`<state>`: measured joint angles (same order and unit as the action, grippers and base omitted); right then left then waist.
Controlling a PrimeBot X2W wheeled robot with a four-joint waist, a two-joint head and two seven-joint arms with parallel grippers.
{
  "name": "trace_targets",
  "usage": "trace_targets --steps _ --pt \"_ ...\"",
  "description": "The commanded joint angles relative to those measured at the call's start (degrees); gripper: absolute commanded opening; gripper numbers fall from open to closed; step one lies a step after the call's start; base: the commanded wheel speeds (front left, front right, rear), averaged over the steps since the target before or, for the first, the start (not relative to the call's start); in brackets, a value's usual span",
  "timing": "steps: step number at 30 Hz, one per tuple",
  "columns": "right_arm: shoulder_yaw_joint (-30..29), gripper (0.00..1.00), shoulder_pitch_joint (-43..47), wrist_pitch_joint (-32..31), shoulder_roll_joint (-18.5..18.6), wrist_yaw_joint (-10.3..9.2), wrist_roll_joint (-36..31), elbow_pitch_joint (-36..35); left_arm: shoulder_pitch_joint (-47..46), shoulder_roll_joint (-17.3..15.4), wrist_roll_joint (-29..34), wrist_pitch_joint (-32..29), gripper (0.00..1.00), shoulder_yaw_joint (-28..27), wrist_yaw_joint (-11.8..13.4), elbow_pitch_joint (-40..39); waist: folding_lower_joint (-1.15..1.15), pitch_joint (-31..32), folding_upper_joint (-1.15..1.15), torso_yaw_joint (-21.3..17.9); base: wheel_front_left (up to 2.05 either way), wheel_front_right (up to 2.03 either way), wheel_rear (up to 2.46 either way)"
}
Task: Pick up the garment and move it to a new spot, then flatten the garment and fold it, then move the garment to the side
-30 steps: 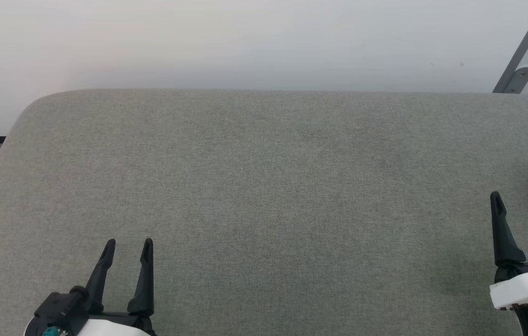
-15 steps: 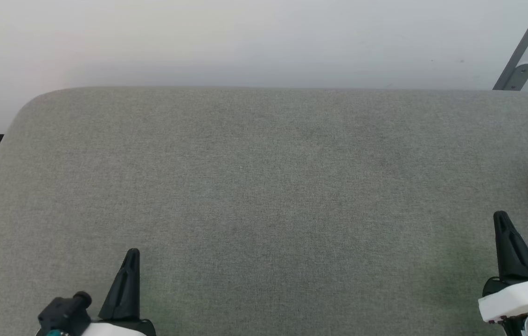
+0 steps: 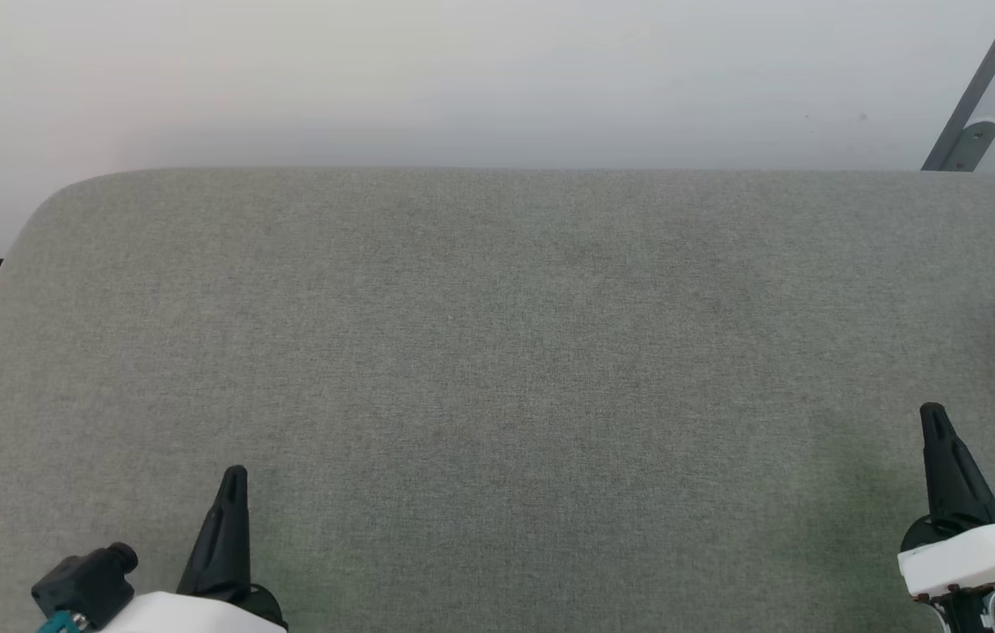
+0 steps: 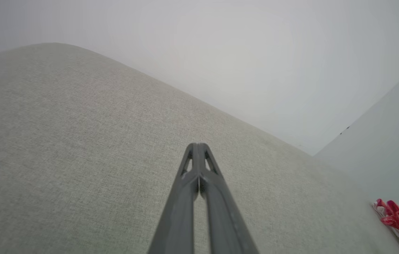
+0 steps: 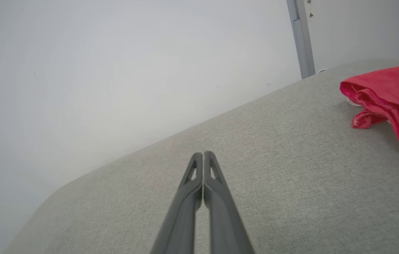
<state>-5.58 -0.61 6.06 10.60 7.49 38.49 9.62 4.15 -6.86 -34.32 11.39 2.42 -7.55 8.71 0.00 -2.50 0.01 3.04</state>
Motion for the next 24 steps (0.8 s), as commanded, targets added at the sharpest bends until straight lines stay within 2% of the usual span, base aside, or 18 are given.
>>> trace_targets --steps 1,24 --pt "-0.2 0.00 -1.4 -0.4 0.0 0.00 2.1 -0.6 -1.7 -0.1 -2.4 -0.5 0.00 -0.4 0.1 -0.5 0.00 0.0 -0.01 0.0 0.00 0.00 0.00" --pt "-0.5 0.00 -2.9 -4.2 -2.3 0.00 18.1 0.9 -4.6 0.3 -20.6 -5.0 0.00 -2.0 0.0 1.2 0.00 0.5 -0.01 -0.7 0.00 0.00 0.00"
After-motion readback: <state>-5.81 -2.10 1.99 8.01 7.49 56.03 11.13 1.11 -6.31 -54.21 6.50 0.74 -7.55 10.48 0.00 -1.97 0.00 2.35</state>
